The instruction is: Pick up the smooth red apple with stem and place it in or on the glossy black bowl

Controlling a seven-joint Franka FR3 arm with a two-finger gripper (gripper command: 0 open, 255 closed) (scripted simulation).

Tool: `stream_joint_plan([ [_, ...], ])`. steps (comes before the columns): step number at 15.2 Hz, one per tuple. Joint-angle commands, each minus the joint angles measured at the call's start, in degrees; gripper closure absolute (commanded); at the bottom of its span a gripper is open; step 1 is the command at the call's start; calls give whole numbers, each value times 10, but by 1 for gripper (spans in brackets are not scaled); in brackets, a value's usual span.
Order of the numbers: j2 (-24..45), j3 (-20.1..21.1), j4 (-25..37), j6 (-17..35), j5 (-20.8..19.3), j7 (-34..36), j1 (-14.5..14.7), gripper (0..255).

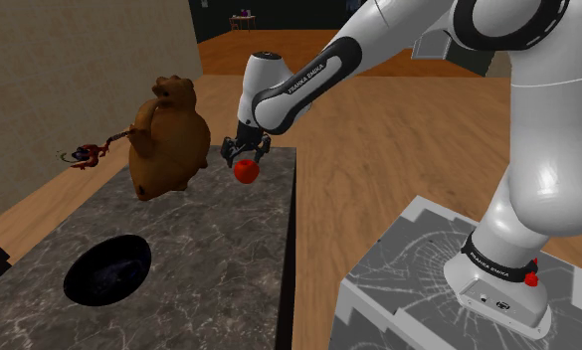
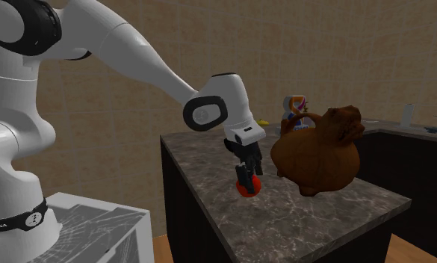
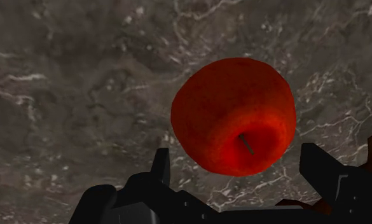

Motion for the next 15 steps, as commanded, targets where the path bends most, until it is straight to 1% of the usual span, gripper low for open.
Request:
stream_joint_plan([
  [1,0,0,0,0,0,0,0,0],
  [2,0,0,0,0,0,0,0,255],
  [11,0,0,0,0,0,0,0,255],
  [15,-17,3,8,-25,5,-2,-2,255],
])
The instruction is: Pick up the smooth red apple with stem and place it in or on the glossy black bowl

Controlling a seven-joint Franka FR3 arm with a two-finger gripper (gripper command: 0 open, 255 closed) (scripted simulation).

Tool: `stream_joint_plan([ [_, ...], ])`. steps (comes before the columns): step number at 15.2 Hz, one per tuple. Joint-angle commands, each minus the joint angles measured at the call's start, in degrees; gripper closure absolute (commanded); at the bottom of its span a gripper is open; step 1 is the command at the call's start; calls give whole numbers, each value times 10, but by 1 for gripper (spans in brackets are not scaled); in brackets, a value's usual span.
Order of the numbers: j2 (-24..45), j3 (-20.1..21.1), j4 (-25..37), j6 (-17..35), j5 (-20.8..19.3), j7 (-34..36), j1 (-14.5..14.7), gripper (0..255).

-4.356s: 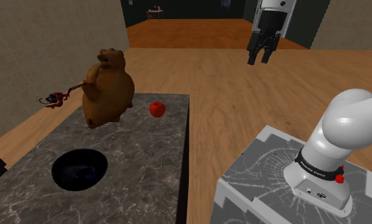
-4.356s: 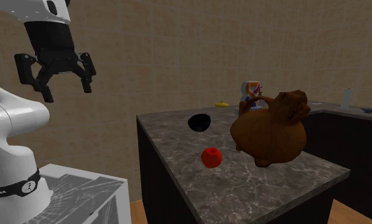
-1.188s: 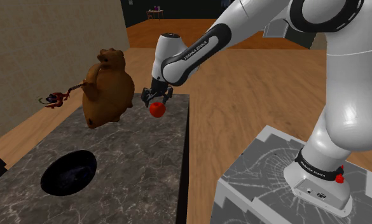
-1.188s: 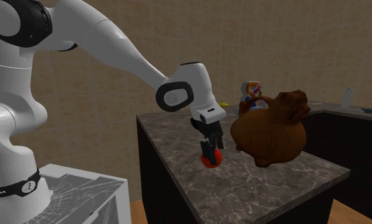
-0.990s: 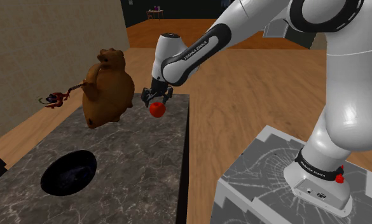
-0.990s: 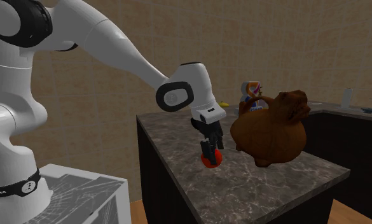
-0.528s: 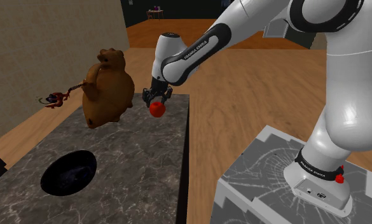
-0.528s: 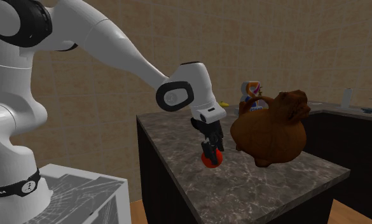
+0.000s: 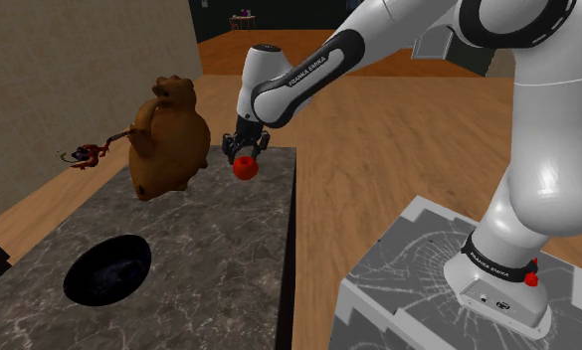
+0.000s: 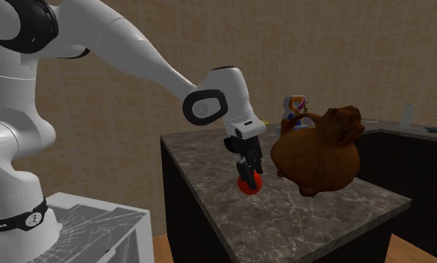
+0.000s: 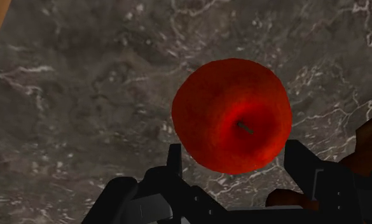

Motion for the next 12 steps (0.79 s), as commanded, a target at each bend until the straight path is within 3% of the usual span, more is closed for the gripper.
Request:
stream_joint_plan([
  [1,-8,1,4,-13,2,0,-1,255],
  [12,-47,6,40,-86,12,-5,-4,255],
])
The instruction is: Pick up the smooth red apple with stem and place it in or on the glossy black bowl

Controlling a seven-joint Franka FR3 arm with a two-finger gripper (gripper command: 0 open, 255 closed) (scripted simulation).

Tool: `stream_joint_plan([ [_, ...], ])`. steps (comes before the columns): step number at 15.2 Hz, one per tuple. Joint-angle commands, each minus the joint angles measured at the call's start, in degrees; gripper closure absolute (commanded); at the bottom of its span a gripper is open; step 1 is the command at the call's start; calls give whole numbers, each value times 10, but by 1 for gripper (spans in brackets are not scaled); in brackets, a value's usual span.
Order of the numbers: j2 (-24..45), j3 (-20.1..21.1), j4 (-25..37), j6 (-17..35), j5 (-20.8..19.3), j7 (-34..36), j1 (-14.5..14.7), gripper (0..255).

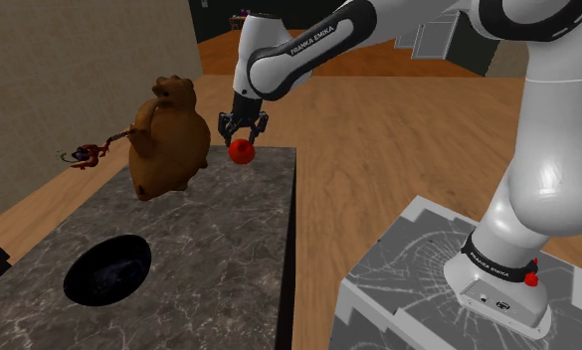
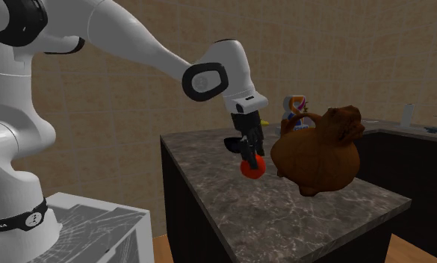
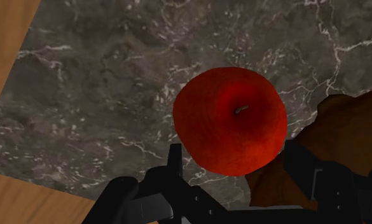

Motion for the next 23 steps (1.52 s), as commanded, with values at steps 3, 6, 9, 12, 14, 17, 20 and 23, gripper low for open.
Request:
stream_joint_plan([
  [3,-14,1,14,-28,3,-1,-1,255],
  [6,-21,2,28,-49,5,-1,-1,255],
  [9,-28,3,43,-70,7,-2,-2,255],
  [12,-33,3,59,-92,8,-2,-2,255],
  [14,-36,3,70,-106,9,-2,-2,255],
  [17,-39,4,86,-124,9,-2,-2,255],
  [20,-35,14,93,-127,-8,42,24,255],
  [23,-26,24,107,-133,-27,86,52,255],
])
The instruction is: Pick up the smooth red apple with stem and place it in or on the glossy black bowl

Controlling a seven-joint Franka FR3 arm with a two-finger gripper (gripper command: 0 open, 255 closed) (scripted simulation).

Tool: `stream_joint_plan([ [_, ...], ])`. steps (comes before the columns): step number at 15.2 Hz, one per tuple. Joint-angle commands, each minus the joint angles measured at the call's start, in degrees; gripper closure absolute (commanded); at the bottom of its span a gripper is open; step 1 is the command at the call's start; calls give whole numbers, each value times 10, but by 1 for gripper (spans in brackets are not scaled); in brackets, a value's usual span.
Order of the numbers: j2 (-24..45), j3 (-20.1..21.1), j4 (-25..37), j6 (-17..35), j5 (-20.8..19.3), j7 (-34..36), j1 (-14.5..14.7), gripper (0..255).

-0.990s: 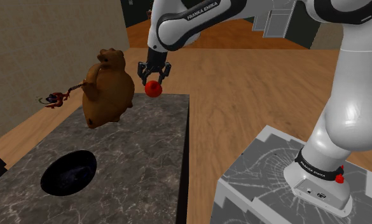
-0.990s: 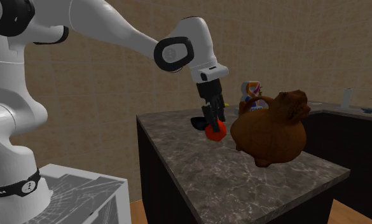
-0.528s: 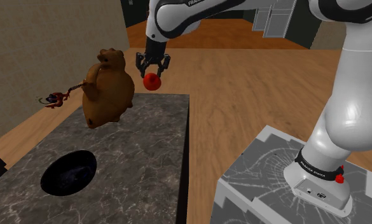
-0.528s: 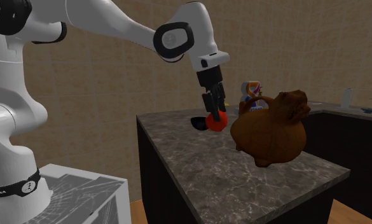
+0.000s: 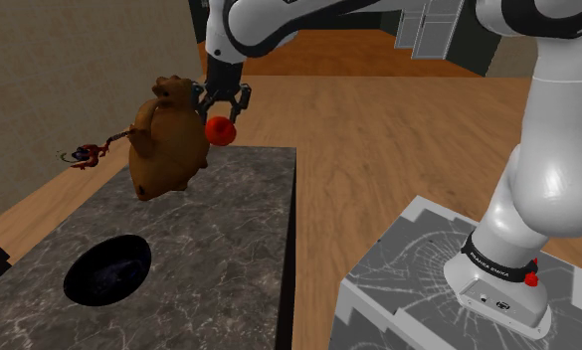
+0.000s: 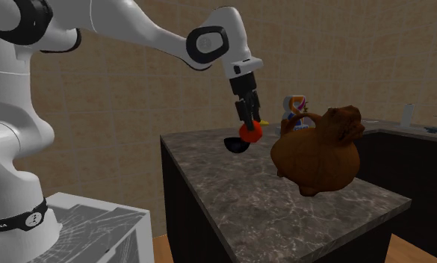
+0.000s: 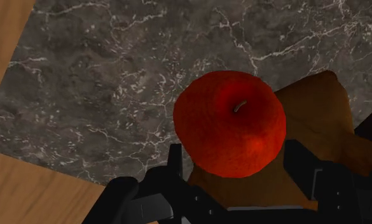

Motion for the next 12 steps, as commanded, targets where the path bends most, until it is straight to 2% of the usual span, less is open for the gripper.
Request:
stream_joint_plan([
  [1,2,6,4,-3,-10,26,16,255],
  [7,38,22,59,-27,-51,112,75,255],
  [12,84,30,130,-59,-86,177,130,255],
])
